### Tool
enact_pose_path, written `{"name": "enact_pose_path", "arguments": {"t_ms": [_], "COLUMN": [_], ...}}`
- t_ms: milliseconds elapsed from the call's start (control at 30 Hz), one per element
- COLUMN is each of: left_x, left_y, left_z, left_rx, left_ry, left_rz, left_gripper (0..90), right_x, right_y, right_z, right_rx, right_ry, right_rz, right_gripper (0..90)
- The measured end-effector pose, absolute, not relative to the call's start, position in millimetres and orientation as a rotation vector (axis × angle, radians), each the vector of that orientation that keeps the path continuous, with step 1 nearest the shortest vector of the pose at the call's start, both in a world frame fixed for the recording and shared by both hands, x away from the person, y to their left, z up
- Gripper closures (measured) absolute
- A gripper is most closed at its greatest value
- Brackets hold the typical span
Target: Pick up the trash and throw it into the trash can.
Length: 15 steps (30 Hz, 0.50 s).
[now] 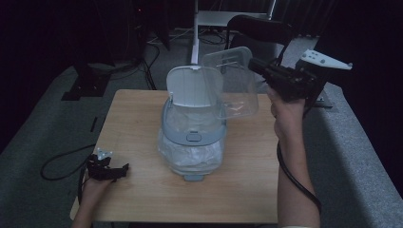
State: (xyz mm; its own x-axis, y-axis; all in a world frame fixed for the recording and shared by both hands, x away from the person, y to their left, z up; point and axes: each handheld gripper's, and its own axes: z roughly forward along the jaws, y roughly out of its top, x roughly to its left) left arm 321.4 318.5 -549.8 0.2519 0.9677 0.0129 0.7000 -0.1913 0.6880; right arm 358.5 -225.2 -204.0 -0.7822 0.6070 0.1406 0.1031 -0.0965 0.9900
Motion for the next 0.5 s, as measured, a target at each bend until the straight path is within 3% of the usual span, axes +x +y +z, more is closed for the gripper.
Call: {"name": "enact_pose_path", "arguments": {"t_ms": [500], "left_x": [321], "left_y": [319], "left_z": [-550], "left_rx": [1.967], "left_ry": [1.508], "left_rz": [0.616], "left_gripper": [0.7], "right_x": [374], "right_y": [-187], "right_z": [-208], "right_rx": [0.734], "right_ry": [1.884], "right_rz": [1.979], "right_gripper": [85.3]}}
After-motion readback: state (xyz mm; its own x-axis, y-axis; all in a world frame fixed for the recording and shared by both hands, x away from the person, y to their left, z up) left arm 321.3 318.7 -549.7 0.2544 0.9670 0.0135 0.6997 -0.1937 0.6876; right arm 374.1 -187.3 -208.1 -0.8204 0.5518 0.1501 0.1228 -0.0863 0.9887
